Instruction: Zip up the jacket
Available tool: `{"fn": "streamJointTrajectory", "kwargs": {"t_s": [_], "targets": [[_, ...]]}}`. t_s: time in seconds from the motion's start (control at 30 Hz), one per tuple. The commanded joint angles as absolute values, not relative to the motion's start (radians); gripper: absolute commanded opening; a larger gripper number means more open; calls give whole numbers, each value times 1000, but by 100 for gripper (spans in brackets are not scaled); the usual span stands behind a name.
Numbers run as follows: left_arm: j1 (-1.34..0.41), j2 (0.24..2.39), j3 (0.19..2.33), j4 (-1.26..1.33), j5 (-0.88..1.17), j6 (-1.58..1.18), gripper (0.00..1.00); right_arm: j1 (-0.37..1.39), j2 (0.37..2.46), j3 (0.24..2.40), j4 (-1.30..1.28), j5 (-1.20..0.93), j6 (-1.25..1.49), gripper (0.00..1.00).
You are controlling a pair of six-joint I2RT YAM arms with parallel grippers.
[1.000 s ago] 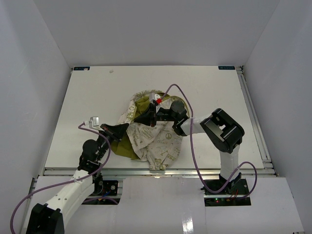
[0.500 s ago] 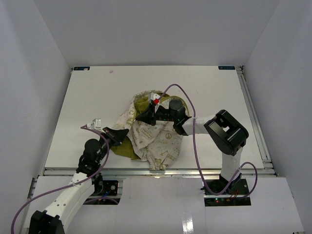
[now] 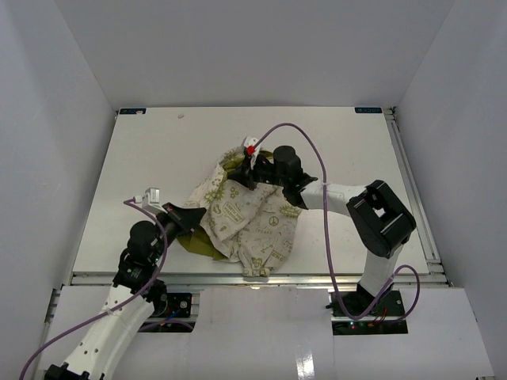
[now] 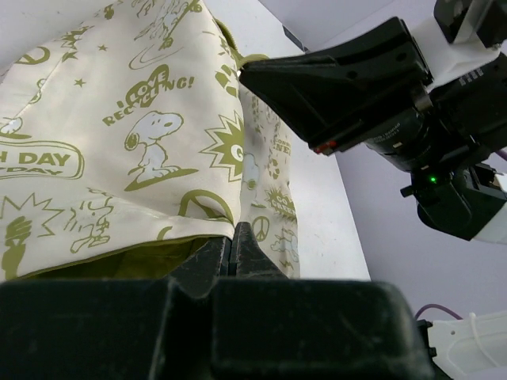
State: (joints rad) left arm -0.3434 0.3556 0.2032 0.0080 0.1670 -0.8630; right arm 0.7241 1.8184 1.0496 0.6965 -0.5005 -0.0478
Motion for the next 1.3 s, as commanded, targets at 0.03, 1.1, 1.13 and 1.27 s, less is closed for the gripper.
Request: {"fn": "streamJointTrajectory", "kwargs": {"t_s": [0.03,1.1,1.13,1.27], "targets": [[-341,345,286,-145,210,-832,0,686,1788,1137,591,-333,-121,8],[-341,432,640,-299,-214,-694,0,203,2020,1429,475,-205,10,8],[-341,435,642,-298,-255,-701,0,193,2018,1415,480,-195,28,8],[-341,471,683,-295,-393,-704,0,168,2001,1366,516,-171,66,8]]}}
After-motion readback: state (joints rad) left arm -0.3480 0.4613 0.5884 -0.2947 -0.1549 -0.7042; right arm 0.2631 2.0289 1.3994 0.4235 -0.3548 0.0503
